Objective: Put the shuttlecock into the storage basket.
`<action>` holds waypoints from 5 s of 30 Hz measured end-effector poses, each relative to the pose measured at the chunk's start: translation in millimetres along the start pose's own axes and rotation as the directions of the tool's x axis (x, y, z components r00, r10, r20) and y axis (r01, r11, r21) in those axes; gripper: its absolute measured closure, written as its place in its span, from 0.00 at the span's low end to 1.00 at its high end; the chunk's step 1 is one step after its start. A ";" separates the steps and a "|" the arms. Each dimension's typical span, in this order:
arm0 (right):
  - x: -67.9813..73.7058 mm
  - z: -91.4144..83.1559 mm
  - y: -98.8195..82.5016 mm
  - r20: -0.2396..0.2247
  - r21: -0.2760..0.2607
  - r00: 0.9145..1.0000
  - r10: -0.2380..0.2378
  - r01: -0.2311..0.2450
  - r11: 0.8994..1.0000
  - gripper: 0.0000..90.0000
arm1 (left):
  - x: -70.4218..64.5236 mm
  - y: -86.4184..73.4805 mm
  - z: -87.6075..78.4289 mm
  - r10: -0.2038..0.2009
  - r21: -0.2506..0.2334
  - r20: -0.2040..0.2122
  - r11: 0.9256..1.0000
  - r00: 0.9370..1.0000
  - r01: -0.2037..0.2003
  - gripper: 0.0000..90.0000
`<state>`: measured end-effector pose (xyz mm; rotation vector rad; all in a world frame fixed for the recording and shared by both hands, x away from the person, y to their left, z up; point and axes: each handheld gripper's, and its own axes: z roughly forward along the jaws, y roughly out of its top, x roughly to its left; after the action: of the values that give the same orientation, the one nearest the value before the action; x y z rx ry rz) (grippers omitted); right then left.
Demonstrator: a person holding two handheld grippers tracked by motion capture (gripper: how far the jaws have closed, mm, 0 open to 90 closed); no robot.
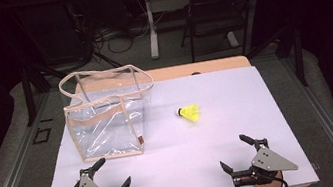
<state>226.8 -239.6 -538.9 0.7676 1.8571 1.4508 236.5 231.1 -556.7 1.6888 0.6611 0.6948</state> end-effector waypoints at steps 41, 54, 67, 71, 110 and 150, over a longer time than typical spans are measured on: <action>-6.3 56.5 5.3 -0.044 0.197 0.999 -0.001 0.009 0.980 0.00 | 1.1 0.0 2.0 0.005 0.008 0.007 1.000 1.000 -0.005 0.00; -13.6 79.8 6.6 -0.061 0.240 0.998 0.007 0.008 0.971 0.00 | 1.3 0.2 2.0 0.010 0.010 0.014 1.000 1.000 -0.011 0.00; -20.7 107.7 11.2 -0.083 0.278 0.996 0.019 0.005 0.961 0.00 | 2.3 -0.3 3.0 0.008 0.013 0.014 1.000 1.000 -0.008 0.00; -22.7 114.6 13.0 -0.086 0.276 0.996 0.018 0.006 0.961 0.00 | 2.2 -0.2 2.8 0.009 0.011 0.014 1.000 1.000 -0.009 0.00; -45.8 173.9 16.0 -0.080 0.339 0.995 0.067 -0.036 0.940 0.28 | 3.7 -0.5 1.9 -0.003 0.011 0.015 1.000 1.000 0.003 0.00; -52.8 192.3 5.5 -0.036 0.410 0.996 0.083 -0.061 0.910 0.96 | 3.1 -0.4 1.7 0.005 0.014 0.018 1.000 1.000 -0.005 0.00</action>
<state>410.7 -165.2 -560.0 1.0122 2.2300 1.1421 239.8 232.4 -557.1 1.7077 0.6507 0.6797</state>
